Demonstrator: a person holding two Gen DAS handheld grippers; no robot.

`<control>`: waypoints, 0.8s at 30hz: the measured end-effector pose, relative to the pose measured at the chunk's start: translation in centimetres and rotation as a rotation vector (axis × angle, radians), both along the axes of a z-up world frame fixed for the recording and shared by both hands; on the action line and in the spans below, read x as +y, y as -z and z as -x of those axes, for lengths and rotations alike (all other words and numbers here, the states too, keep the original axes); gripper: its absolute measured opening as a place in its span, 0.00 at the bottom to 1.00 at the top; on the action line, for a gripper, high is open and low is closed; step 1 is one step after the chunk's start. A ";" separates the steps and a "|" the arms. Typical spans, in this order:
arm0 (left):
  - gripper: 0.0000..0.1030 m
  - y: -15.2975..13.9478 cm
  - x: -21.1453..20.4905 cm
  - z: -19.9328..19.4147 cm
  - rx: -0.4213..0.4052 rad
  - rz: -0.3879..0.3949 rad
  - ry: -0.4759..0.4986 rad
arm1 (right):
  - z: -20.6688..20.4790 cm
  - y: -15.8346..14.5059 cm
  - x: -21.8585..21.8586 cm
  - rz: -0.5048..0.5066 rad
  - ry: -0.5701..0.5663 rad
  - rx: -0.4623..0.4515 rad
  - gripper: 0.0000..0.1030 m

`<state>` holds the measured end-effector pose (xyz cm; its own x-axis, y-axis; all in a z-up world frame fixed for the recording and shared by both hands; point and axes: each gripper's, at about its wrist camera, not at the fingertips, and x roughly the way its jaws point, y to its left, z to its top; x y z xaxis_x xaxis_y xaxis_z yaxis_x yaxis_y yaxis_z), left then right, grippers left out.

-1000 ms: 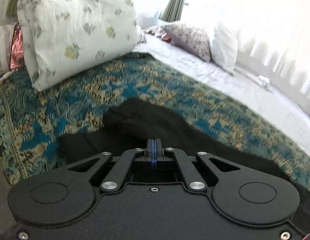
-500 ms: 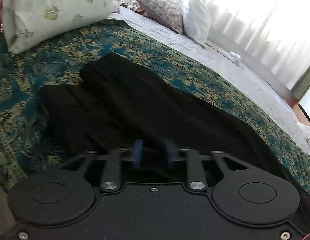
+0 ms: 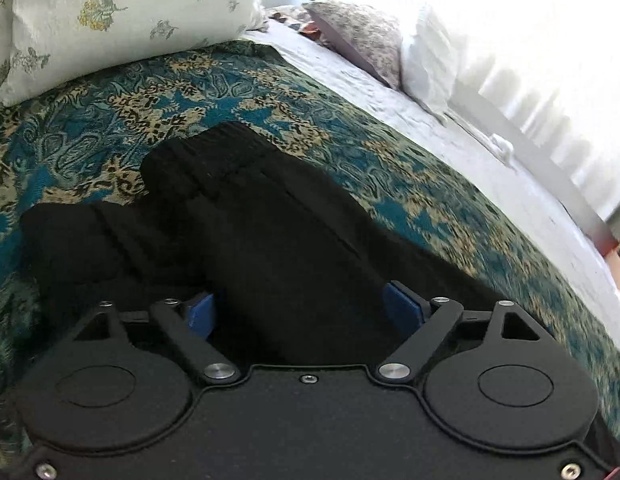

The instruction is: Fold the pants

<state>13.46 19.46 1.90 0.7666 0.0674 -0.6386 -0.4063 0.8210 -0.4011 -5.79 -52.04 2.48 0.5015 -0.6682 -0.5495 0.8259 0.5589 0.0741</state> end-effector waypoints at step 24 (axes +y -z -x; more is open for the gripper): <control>0.04 -2.3 -0.3 9.2 0.083 -0.217 0.062 | 3.7 -2.0 -0.8 0.055 0.011 0.104 0.04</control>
